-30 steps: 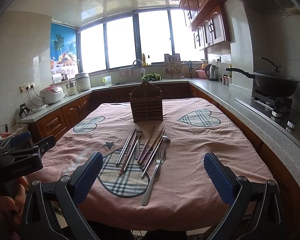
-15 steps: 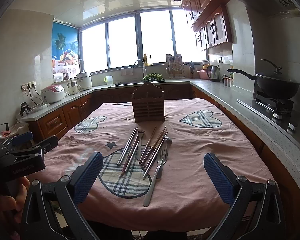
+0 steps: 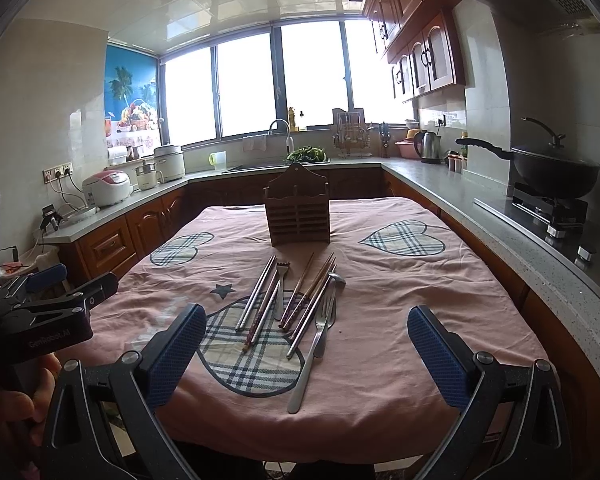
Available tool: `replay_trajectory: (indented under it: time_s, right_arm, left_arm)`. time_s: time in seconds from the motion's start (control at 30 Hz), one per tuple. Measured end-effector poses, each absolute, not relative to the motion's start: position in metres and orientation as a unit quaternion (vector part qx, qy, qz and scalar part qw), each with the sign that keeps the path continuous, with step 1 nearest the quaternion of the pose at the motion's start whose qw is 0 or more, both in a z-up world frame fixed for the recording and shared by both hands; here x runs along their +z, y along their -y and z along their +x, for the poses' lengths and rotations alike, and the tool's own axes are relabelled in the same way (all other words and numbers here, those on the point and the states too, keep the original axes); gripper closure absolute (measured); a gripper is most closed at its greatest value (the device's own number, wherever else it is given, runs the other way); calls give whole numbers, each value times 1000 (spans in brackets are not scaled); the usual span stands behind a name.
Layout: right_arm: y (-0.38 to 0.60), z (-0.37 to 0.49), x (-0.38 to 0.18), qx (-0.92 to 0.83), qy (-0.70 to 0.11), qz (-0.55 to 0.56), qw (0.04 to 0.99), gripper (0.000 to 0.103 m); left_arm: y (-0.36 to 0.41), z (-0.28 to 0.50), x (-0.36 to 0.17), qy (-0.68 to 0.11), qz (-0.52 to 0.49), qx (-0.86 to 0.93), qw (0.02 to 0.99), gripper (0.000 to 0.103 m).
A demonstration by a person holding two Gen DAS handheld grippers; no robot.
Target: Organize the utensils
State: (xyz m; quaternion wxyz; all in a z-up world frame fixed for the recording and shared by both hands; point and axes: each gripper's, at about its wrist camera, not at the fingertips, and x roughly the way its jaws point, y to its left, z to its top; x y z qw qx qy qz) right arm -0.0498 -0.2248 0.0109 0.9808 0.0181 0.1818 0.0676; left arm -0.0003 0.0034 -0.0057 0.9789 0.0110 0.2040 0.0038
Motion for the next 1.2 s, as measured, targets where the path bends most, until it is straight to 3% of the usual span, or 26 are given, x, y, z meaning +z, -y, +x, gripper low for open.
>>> replay_trajectory:
  time_s: [0.6,1.2]
  right_arm:
    - [228,-34,8,77,-200,29,976,1]
    - [244,65,2,88,-251,54,962,3]
  left_arm:
    - [-9,24,-13,-238,1,-1,971,0]
    - [-5,135,-30,-329,-1,-34,944,0]
